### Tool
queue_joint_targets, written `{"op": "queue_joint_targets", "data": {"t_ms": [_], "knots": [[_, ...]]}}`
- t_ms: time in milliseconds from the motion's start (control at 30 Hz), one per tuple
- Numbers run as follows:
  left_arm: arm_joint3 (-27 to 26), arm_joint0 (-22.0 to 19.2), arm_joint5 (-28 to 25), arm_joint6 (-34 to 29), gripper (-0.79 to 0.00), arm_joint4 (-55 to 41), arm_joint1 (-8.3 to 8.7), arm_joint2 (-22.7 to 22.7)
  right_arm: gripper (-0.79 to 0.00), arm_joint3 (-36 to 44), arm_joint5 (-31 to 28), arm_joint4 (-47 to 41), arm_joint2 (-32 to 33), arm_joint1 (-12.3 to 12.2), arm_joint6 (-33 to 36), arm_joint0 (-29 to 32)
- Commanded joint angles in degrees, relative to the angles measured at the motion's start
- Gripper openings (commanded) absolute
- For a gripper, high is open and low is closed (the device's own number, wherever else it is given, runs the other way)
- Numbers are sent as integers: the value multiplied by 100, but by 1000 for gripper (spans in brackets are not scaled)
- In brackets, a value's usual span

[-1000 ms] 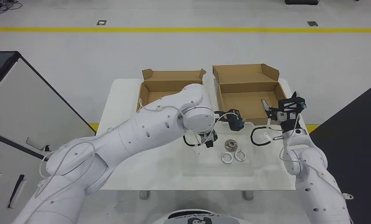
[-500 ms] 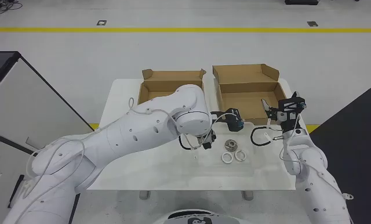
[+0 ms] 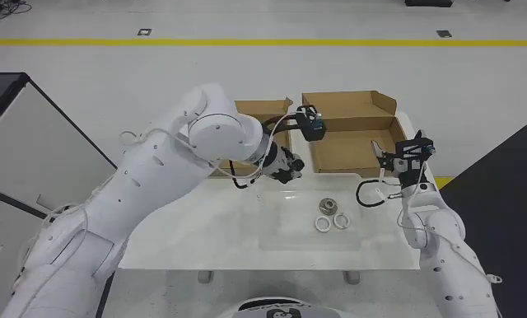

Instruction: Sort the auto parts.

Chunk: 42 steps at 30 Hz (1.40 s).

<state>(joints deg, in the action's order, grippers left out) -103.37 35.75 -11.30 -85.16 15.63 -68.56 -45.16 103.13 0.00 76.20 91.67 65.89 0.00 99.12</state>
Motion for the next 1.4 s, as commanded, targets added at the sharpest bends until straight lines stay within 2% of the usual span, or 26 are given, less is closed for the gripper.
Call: {"op": "queue_joint_targets", "data": {"t_ms": [0,100,233,367,600,1000,1167,1367], "knots": [[-180,346,-107,261,-785,-451,104,-528,0,0,0,0,0,0,0,0],[-349,755,-436,578,-785,-1069,197,-980,0,0,0,0,0,0,0,0],[-316,1096,-1043,1059,-785,-2055,232,-1279,0,0,0,0,0,0,0,0],[-171,1220,-1715,1457,-785,-3037,218,-1397,0,0,0,0,0,0,0,0],[190,1209,-2527,1780,-785,-3801,175,-1342,0,0,0,0,0,0,0,0],[242,1237,-2536,1914,-785,-3883,167,-1327,0,0,0,0,0,0,0,0],[123,1481,-2729,2370,-785,-4759,144,-1373,0,0,0,0,0,0,0,0],[223,1533,-3060,2299,-785,-5989,86,-1267,0,0,0,0,0,0,0,0]]}}
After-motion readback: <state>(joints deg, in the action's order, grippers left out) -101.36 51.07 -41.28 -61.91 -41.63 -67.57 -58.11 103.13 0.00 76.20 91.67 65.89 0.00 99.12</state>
